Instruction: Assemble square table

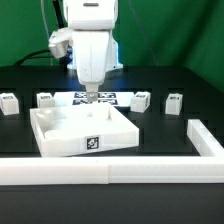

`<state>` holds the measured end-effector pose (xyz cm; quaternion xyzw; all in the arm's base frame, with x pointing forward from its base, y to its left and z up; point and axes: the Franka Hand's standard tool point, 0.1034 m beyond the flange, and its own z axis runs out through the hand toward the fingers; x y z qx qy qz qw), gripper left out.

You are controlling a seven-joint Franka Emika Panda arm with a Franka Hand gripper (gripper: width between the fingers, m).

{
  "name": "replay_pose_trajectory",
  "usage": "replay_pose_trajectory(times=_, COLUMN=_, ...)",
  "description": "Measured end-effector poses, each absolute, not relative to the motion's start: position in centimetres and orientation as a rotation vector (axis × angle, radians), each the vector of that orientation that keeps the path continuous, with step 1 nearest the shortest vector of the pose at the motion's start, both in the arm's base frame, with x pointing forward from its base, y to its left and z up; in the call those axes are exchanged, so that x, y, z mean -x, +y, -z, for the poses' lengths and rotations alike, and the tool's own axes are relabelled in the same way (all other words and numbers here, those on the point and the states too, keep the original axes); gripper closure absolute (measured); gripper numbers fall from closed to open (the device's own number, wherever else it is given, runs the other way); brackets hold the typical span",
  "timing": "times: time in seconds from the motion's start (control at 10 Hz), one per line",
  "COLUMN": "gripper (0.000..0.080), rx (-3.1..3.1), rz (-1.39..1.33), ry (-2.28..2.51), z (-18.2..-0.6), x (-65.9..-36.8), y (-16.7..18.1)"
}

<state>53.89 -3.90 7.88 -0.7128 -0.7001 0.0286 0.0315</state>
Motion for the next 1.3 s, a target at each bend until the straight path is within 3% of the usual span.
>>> replay_pose_trajectory(times=0.1, gripper=0.015, rx=2.132, rz=-0.039, ry=-2.253, z=-7.6, x=-53.8, y=-4.7)
replay_pose_trajectory(times=0.4, gripper=0.015, rx=1.987, rz=-0.011, ry=-2.376, z=-5.2, x=-48.0, y=-8.3)
replay_pose_trajectory(times=0.9, gripper=0.015, rx=2.009, rz=-0.017, ry=-2.353, z=-4.8, x=-47.6, y=-9.3)
replay_pose_trajectory(times=1.3, gripper=0.015, rx=2.001, rz=0.007, ry=-2.349, z=-0.9, x=-46.9, y=-8.5)
